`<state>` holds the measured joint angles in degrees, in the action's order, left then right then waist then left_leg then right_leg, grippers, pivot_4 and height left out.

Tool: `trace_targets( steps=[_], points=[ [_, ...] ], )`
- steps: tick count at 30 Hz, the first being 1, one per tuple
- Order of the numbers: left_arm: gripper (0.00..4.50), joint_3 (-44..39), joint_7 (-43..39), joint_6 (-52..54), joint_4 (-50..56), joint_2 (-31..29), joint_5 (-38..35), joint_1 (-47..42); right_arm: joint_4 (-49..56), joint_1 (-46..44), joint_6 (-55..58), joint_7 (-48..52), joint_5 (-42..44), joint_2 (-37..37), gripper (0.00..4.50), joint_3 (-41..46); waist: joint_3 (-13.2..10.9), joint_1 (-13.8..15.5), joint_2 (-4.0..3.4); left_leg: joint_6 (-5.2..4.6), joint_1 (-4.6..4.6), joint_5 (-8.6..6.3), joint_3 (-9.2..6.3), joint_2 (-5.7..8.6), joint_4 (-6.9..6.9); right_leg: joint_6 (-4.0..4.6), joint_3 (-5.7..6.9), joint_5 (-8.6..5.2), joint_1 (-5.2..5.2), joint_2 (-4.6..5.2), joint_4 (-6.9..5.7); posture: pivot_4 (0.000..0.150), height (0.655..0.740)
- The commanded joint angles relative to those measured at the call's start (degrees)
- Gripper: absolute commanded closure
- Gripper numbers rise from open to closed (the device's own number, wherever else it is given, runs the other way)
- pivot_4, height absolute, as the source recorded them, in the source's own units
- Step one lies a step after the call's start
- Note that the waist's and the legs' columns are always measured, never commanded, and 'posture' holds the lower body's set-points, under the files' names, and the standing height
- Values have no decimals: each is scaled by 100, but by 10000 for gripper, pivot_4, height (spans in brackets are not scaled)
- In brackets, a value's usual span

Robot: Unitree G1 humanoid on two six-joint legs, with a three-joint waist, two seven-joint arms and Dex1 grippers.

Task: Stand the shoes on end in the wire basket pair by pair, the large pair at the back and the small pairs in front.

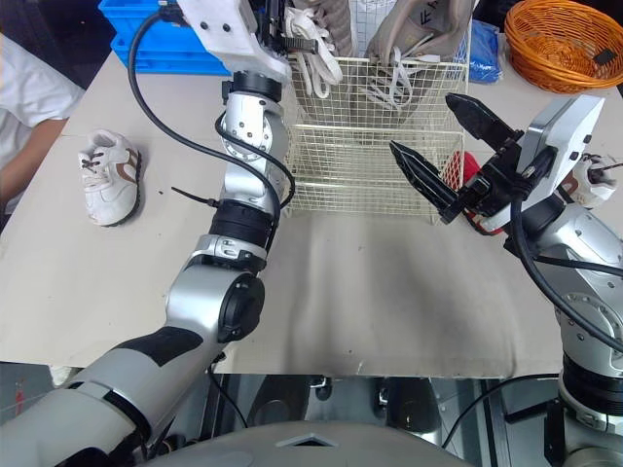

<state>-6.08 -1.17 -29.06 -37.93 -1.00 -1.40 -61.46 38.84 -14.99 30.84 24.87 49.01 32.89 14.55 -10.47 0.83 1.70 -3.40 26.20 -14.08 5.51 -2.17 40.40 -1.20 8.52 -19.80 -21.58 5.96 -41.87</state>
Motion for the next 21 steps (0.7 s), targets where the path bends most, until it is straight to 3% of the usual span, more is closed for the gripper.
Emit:
trace_targets(
  steps=[1, 4, 5, 6, 12, 13, 21],
  points=[
    [42494, 69, -36, 489, 304, 48, -98, 48, 128, -76, -178, 6, 31, 39, 0, 181, 0, 0, 0, 0, -1, 0, 0, 0, 0, 0, -1, 0, 0, 0, 0, 1500, 6860],
    [42494, 0, -32, 978, 381, 83, -235, 149, 109, -77, -208, -3, -4, 30, 0, 193, 2, 0, -2, 0, -3, 0, 0, 0, 1, 0, -1, 0, 2, 0, 0, 1500, 6860],
    [33124, -8, -29, 1136, 425, 92, -269, 197, 104, -74, -216, -5, -10, 32, 0, 199, 3, 2, -3, 0, -5, 0, 0, 0, 1, 0, -2, 0, 4, 1, -1, 1500, 6860],
    [30177, -1, -15, 1287, 483, 94, -279, 257, 101, -71, -226, -7, -16, 36, 0, 204, 3, 3, -3, 0, -8, 0, -1, 0, 1, 0, -1, 0, 7, 1, -2, 1500, 6860],
    [2512, 50, 8, 1791, 885, 152, -353, 515, 101, -42, -264, -12, -14, 74, 0, 244, 6, 13, -7, 0, -41, 1, -4, -1, 4, 0, -2, 0, 39, 1, -4, 1500, 6860],
    [443, 63, 9, 1846, 961, 164, -360, 552, 99, -42, -266, -10, -11, 80, 0, 251, 6, 15, -7, -1, -45, 1, -5, -1, 5, 0, -2, 0, 43, 1, -4, 1500, 6860],
    [443, 145, -295, 2281, 1985, 318, -718, 1070, 35, -10, -341, 34, -49, 122, 0, 309, 8, 15, -10, -3, -48, 3, -10, 0, 11, 0, 0, 0, 52, 3, -4, 1500, 6860]
  ],
)
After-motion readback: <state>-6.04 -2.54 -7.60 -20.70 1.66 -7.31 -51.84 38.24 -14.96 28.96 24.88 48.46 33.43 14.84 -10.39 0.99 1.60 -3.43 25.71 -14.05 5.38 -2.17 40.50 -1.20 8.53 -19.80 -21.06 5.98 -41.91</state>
